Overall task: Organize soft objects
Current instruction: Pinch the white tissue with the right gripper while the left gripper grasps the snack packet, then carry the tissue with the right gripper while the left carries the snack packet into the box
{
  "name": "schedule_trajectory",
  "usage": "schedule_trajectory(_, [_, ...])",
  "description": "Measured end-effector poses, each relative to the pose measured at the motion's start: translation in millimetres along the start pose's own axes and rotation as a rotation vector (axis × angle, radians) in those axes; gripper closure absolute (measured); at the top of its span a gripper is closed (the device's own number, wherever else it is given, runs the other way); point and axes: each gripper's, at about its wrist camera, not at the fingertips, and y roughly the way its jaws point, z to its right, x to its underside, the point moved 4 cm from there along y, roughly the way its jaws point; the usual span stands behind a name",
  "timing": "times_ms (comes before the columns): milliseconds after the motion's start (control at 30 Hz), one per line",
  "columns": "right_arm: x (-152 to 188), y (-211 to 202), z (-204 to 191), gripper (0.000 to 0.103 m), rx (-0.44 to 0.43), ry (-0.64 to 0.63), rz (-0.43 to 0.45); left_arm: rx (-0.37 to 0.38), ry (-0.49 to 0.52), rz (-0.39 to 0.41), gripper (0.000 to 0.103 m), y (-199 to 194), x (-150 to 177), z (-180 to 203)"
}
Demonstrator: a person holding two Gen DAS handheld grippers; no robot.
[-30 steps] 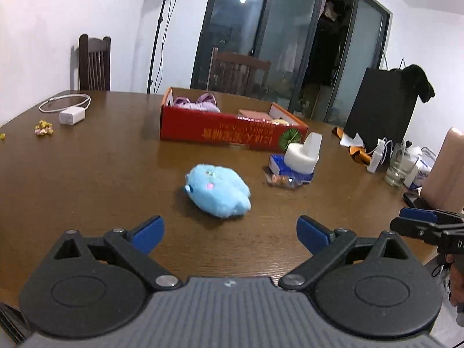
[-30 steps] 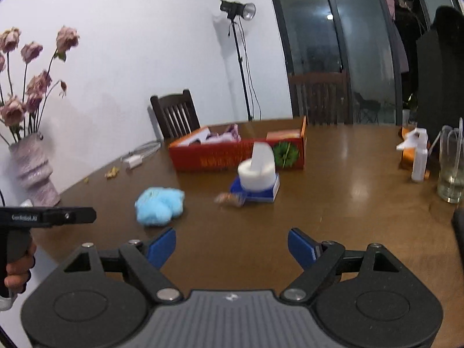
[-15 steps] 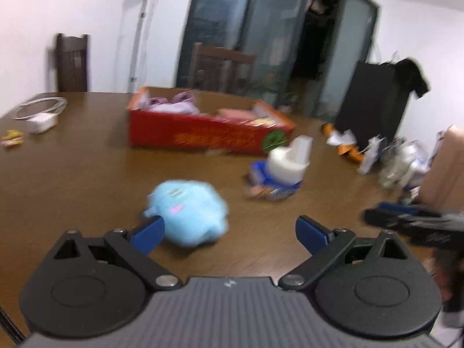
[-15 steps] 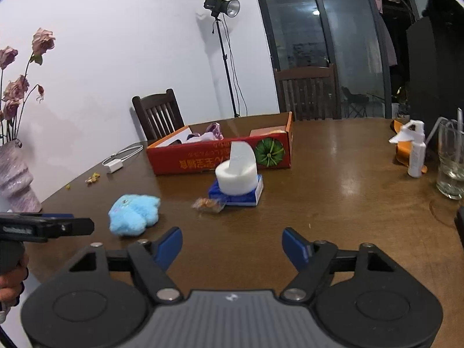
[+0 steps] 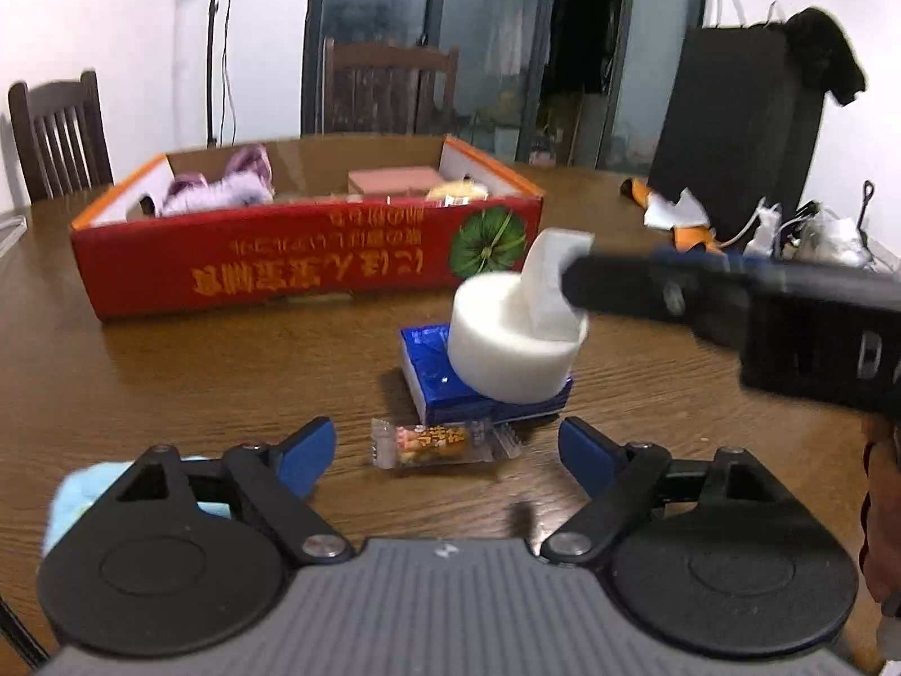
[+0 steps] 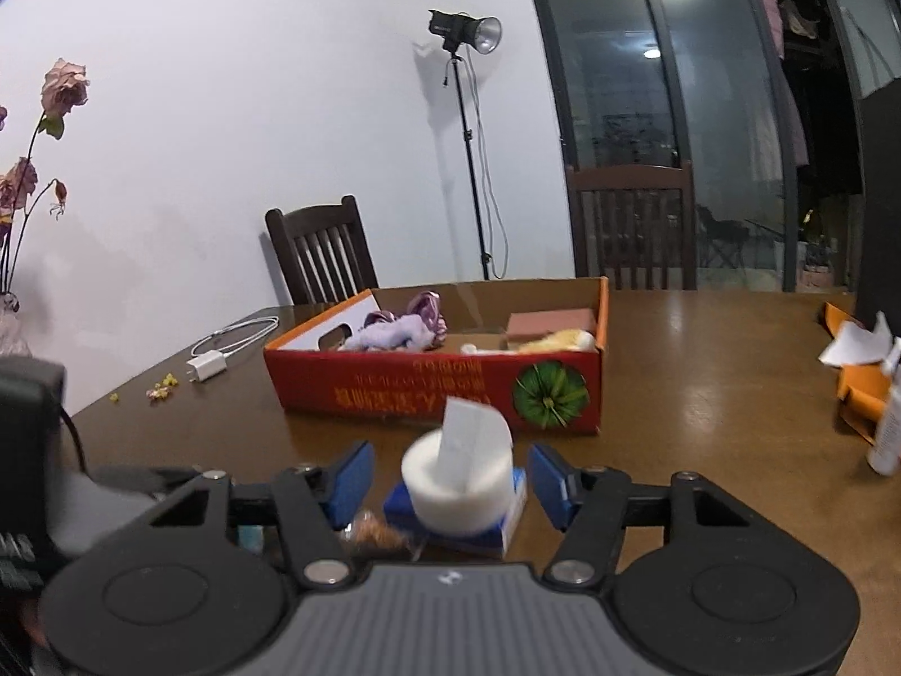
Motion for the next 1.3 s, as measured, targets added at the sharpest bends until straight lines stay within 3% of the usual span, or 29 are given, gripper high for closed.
schedule_trajectory(233, [-4, 35, 10, 0.066, -0.028, 0.020, -0.024, -0.028, -0.008, -0.018, 0.041, 17, -2, 0])
schedule_trajectory(267, [-3, 37, 11, 0.076, -0.031, 0.025, -0.026, -0.027, -0.007, -0.011, 0.044, 17, -2, 0])
schedule_trajectory(367, [-2, 38, 13, 0.079, -0.034, 0.046, -0.020, -0.025, -0.006, 0.008, 0.054, 11, -1, 0])
schedule_trajectory(400, [-1, 36, 13, 0.079, -0.035, 0.052, -0.019, -0.026, 0.000, 0.016, 0.062, 8, -1, 0])
schedule_trajectory(600, [-3, 10, 4, 0.080, -0.023, 0.045, 0.010, -0.011, 0.022, 0.028, 0.066, -24, 4, 3])
schedule_trajectory(933, [23, -70, -34, 0.080, -0.040, 0.035, 0.003, 0.028, -0.030, 0.155, 0.066, -121, 14, -8])
schedule_trajectory(1133, [21, -81, -48, 0.080, -0.041, 0.025, 0.016, 0.058, -0.074, 0.187, 0.066, -136, 3, -20])
schedule_trajectory(1300, [-14, -70, -41, 0.080, -0.088, 0.014, 0.049, 0.117, -0.113, 0.204, 0.066, -118, -43, -39])
